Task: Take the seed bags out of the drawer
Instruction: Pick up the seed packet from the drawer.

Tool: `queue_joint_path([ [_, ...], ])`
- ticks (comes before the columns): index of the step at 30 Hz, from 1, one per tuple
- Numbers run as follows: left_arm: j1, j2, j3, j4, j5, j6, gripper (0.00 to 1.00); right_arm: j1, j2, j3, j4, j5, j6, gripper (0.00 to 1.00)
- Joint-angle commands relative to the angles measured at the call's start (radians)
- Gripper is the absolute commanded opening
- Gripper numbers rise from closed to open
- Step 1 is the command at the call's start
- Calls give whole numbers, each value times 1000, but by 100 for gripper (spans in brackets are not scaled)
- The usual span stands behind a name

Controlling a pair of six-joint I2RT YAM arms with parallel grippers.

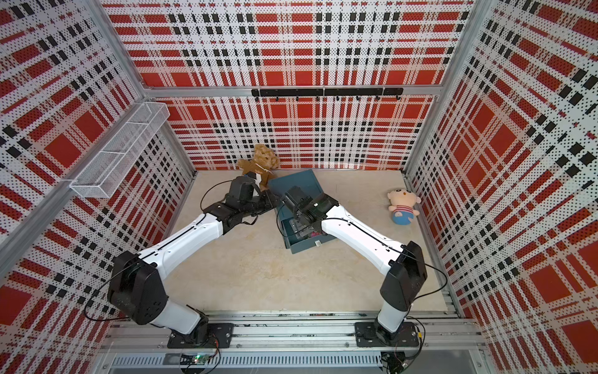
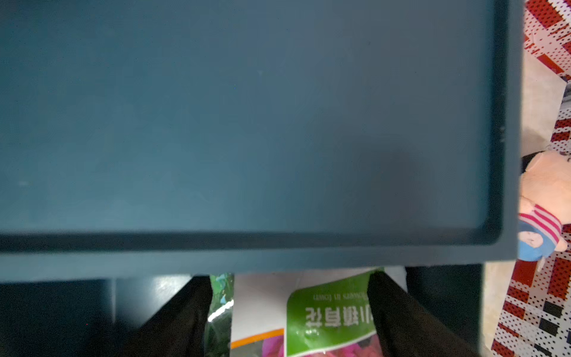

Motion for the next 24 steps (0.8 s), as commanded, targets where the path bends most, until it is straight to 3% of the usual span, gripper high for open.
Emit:
queue_joint_path([
  [1,8,38,-57,-144,-6,17,50,7,14,-28,25,41,39,85],
  [5,9,40,-57,-144,-5,19,50,7,18,-55,24,87,67,79],
  [17,14,44,-55,-144,-4,22,49,4,43,-22,-42,309,154,29],
  [24,15,50,-48,-144,-3,20,49,-2,42,20,-52,337,158,11],
])
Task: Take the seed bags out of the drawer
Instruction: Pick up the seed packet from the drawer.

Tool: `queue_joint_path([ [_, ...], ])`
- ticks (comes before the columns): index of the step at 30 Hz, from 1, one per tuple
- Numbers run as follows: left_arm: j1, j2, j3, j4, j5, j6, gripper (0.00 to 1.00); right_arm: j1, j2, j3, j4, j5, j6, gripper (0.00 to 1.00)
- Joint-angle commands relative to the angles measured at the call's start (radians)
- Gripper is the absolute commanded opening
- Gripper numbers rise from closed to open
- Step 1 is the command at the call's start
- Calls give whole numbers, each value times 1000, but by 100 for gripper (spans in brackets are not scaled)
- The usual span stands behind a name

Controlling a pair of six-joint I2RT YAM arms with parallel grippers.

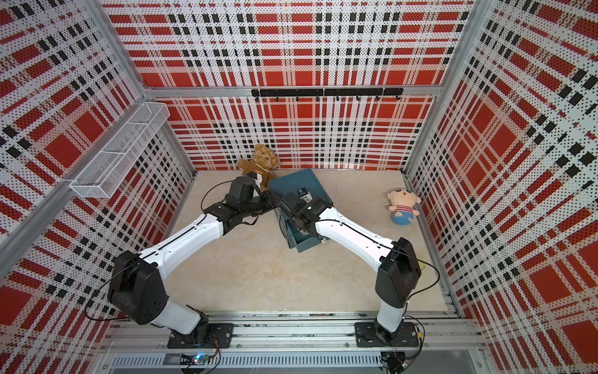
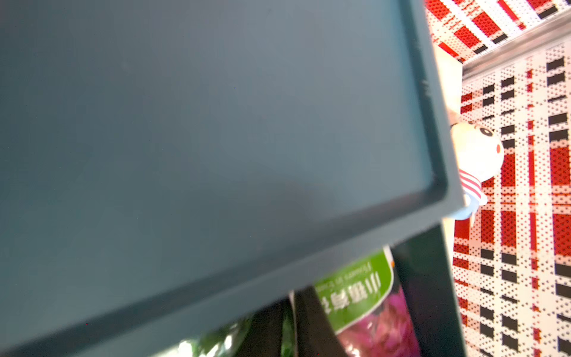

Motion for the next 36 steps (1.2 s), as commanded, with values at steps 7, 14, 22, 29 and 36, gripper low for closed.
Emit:
queue_joint_path([
  [7,11,53,-38,-159,-25,17,49,-19,-31,72,-33,70,3,0],
  [14,12,56,-33,-159,-27,15,50,-18,-85,85,19,-72,-69,0],
  [22,11,73,-21,-160,-27,16,49,-18,-245,36,93,-261,-204,0],
  [29,9,92,-7,-160,-21,19,49,-18,-362,-13,141,-359,-292,0],
  [36,8,99,-10,-159,-23,21,49,-18,-443,-35,168,-310,-288,0],
])
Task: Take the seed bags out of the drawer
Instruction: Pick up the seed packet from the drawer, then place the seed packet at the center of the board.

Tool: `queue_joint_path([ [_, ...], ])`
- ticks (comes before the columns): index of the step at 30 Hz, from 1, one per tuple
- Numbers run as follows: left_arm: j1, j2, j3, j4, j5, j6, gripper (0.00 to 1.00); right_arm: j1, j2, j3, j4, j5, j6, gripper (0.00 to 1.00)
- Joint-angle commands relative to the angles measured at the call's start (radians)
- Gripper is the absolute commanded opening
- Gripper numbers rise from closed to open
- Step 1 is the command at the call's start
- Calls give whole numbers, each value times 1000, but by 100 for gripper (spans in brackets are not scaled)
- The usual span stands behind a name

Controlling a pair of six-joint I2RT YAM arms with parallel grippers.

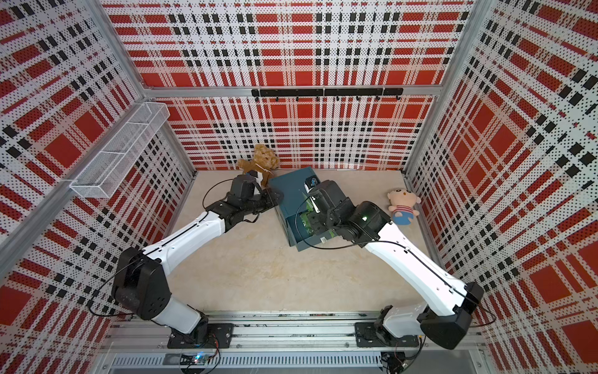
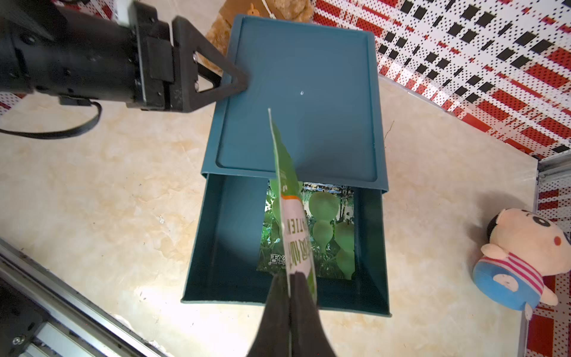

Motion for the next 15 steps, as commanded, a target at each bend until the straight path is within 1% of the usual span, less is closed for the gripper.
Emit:
queue_joint_path([
  [1,4,65,-40,-166,-28,23,49,2,-35,2,61,68,-8,0],
  [5,4,69,-41,-167,-28,23,49,-12,-57,37,79,189,-10,0],
  [8,4,75,-36,-167,-28,24,49,-59,-44,59,81,284,-11,0],
  [10,5,81,-31,-167,-28,26,49,-125,-19,64,74,332,2,0],
  [12,5,83,-27,-167,-28,27,49,-205,11,57,78,336,12,0],
  [15,7,90,-21,-167,-24,31,49,-328,93,47,74,325,34,0],
])
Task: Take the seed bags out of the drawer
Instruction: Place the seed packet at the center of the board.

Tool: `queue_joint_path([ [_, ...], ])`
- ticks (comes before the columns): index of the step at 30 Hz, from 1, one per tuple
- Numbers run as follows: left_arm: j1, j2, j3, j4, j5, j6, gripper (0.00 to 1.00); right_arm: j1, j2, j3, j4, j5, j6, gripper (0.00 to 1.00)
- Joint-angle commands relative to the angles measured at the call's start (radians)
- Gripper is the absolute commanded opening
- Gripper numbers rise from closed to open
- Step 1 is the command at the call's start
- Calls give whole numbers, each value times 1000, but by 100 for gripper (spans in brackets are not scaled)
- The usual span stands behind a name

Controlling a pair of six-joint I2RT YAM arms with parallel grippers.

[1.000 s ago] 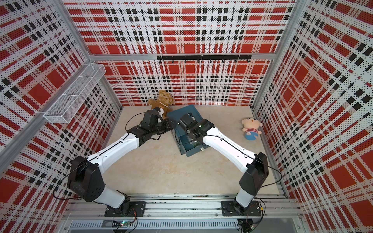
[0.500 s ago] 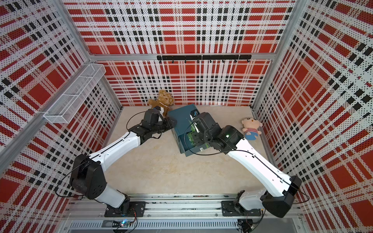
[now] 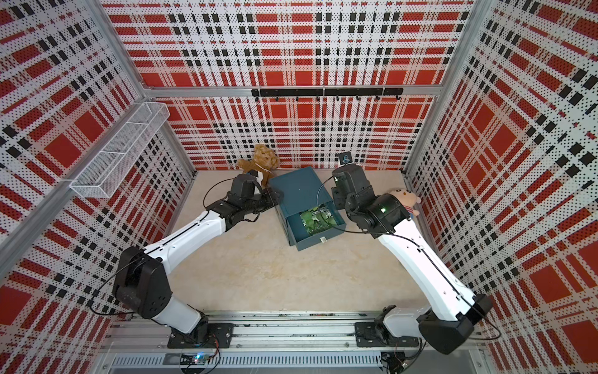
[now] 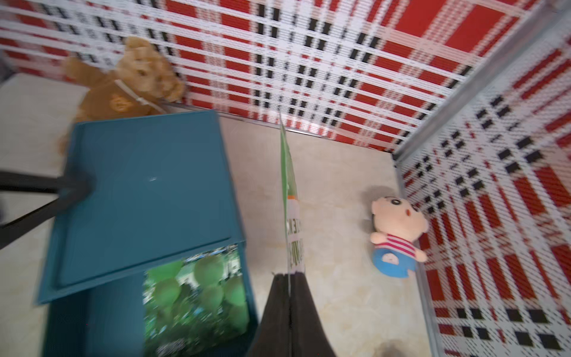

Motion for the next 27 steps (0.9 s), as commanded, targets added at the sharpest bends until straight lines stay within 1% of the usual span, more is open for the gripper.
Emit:
queue_joint_path([
  [1,8,76,-33,-168,-22,30,49,-114,106,-4,3,32,41,0],
  [4,8,85,-26,-167,-19,34,49,-217,194,-42,70,-34,46,0],
  [7,8,96,-19,-167,-17,37,49,-297,324,-45,104,-79,64,0],
  [10,12,105,-11,-167,-11,40,49,-349,449,-25,134,-103,70,0],
  [15,19,111,2,-167,-2,41,49,-381,638,35,151,-108,53,0],
  [19,22,104,8,-168,2,40,49,-391,723,62,165,-142,45,0],
  [25,25,81,-2,-173,0,35,49,-399,769,37,182,-356,61,0],
  [26,25,78,-6,-174,-1,35,49,-401,765,18,192,-396,70,1],
  [27,27,73,-11,-174,-1,36,49,-404,760,-1,201,-420,83,6],
])
